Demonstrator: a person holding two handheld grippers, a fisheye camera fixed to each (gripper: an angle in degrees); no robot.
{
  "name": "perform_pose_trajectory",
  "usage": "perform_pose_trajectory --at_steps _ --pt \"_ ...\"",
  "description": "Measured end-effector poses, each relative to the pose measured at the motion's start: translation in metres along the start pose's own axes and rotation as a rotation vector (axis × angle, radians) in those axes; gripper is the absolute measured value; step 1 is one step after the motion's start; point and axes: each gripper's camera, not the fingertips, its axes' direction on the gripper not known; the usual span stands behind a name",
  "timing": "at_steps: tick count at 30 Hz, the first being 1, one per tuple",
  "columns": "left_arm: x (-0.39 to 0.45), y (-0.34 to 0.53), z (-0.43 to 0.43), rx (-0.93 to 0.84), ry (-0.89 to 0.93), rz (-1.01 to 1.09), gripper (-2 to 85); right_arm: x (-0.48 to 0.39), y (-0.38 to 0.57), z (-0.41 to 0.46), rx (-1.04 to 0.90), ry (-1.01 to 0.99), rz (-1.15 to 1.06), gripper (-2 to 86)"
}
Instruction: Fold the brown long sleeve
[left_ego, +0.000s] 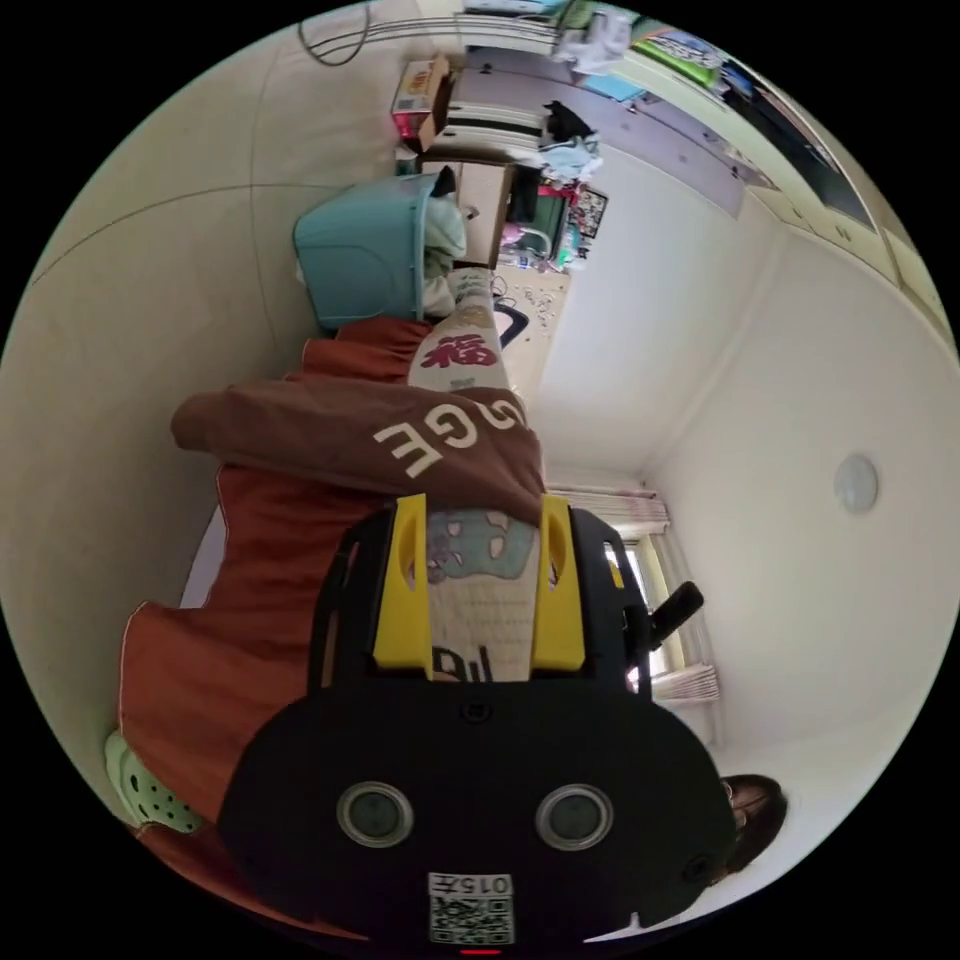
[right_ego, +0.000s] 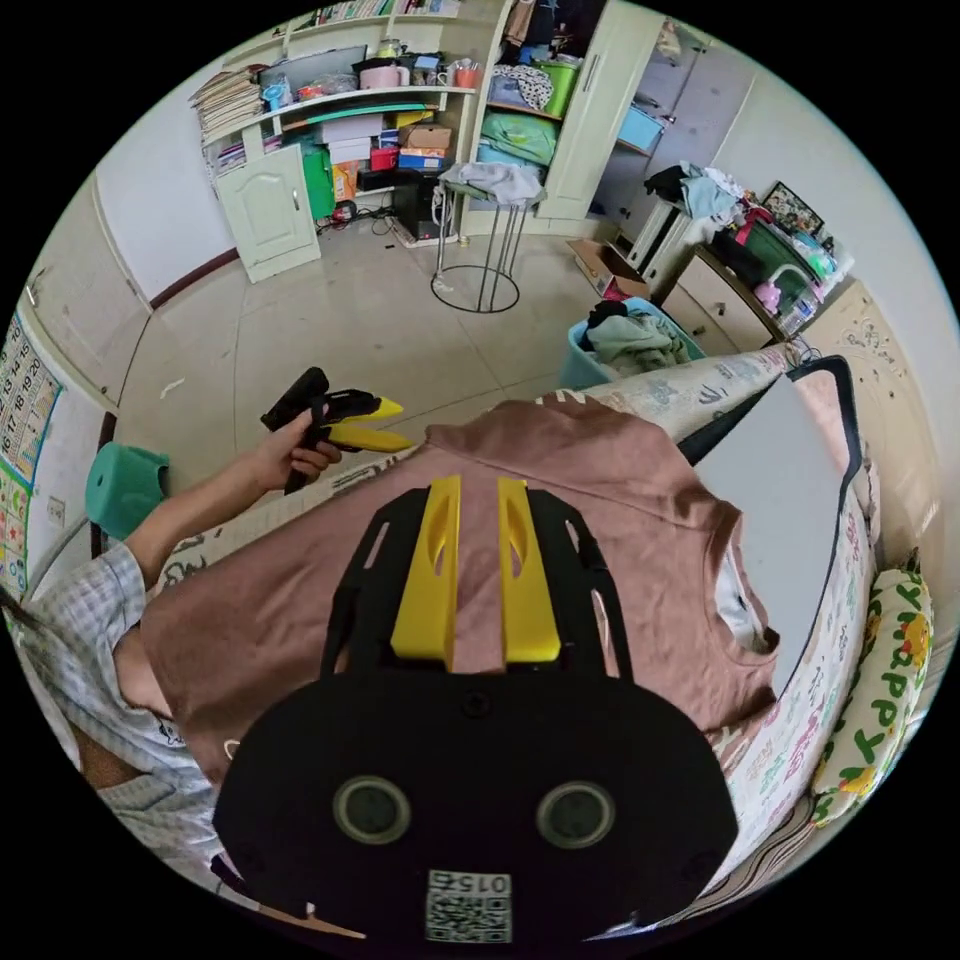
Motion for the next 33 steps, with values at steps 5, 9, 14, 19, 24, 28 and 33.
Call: perform_pose_trajectory --at_steps 5,9,14,19,24,28,33 --pt "-0.043 -0.041 0.010 -0.007 0.150 -0.098 15.8 -0.063 -0.087 0.082 -0.215 0.098 -0.196 9.9" --pt "-0.066 -0.055 0.008 0.010 0.229 -0.164 15.0 -0.099 -0.116 0.138 -0.397 0.228 -0.272 6.1" --pt "-0.077 -0.055 -0.010 0.007 0.289 -0.190 14.8 -0.109 -0.123 0.139 -0.351 0.286 -0.246 -0.1" --pt "-0.091 -0.041 -0.018 -0.035 0.431 -0.228 16.4 -0.115 -0.125 0.132 -0.265 0.328 -0.210 -0.6" --pt "-0.087 -0.026 -0.008 -0.137 0.484 -0.208 17.8 -0.115 -0.130 0.124 -0.190 0.334 -0.165 -0.7" --pt "-0.086 -0.030 0.000 -0.095 0.535 -0.186 18.5 -0.116 -0.129 0.122 -0.158 0.322 -0.152 -0.7" --pt "-0.121 -0.034 -0.005 0.128 0.469 -0.286 17.7 -0.126 -0.116 0.114 -0.155 0.330 -0.207 -0.7"
